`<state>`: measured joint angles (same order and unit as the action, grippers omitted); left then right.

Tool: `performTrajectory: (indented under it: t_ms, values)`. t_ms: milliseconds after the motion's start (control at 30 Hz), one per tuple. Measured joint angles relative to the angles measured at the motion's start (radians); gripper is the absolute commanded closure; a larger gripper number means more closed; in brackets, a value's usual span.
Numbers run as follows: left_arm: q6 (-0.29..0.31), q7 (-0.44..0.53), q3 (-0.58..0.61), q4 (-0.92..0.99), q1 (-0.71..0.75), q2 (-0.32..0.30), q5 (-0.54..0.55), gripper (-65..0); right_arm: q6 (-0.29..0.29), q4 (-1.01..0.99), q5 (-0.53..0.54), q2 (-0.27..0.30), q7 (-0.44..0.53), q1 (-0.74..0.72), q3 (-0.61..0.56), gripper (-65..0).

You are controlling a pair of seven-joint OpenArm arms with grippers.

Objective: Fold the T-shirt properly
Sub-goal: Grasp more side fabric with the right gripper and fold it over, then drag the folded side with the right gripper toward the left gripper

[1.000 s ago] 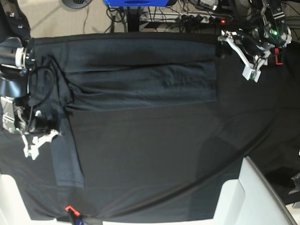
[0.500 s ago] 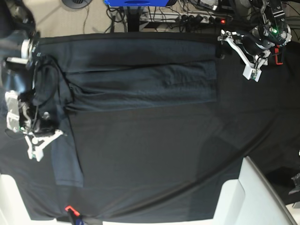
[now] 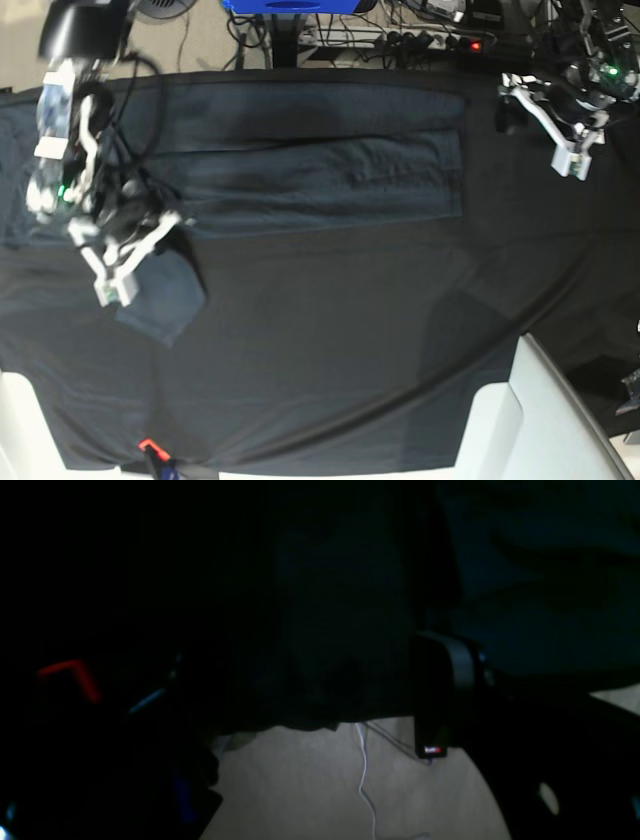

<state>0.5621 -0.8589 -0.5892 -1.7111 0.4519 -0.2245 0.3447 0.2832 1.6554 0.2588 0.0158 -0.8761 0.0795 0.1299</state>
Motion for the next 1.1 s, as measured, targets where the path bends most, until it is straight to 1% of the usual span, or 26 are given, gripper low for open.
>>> performTrajectory:
  t_ms: [67, 133, 267, 333, 467, 700, 967, 1000, 1033, 1100]
  values:
    - [0.000, -0.003, -0.007, 0.001, -0.005, 0.000, -0.001, -52.5, -0.004, 0.054, -0.006, 0.006, -0.001, 0.034, -0.074, 0.0]
    - [0.000, -0.004, -0.005, 0.003, -0.011, -0.013, 0.002, -52.5, 0.001, 0.095, 0.001, 0.003, 0.000, 0.070, -0.140, 0.0]
    - [0.006, 0.002, -0.007, 0.003, -0.019, -0.029, -0.001, -52.5, -0.003, 0.138, 0.002, -0.004, -0.003, 0.142, -0.251, 0.0]
    - [0.007, -0.003, -0.007, 0.003, -0.017, -0.026, 0.000, -52.5, -0.003, 0.138, 0.002, -0.008, -0.003, 0.158, -0.288, 0.0]
    - [0.007, -0.005, -0.006, 0.003, -0.019, -0.028, 0.000, -52.5, -0.004, 0.138, -0.005, -0.007, -0.002, 0.157, -0.348, 0.0]
    - [0.007, -0.005, -0.006, 0.003, -0.019, -0.027, 0.000, -52.5, -0.004, 0.138, -0.004, -0.007, 0.000, 0.196, -0.443, 0.0]
    - [0.007, -0.004, -0.006, 0.003, -0.019, -0.027, 0.000, -52.5, -0.003, 0.118, -0.001, -0.005, 0.003, 0.209, -0.455, -0.5]
    - [0.007, -0.004, -0.006, 0.003, -0.019, -0.027, 0.000, -52.5, -0.004, 0.109, 0.000, -0.005, 0.003, 0.209, -0.455, -2.3]
    - [0.007, -0.004, -0.006, 0.003, -0.019, -0.027, 0.000, -52.5, -0.004, 0.103, -0.001, -0.005, -0.003, 0.209, -0.455, -5.7]
    - [0.007, -0.004, -0.006, 0.003, -0.019, -0.027, 0.000, -52.5, -0.004, 0.102, -0.001, -0.005, -0.003, 0.212, -0.455, -15.0]
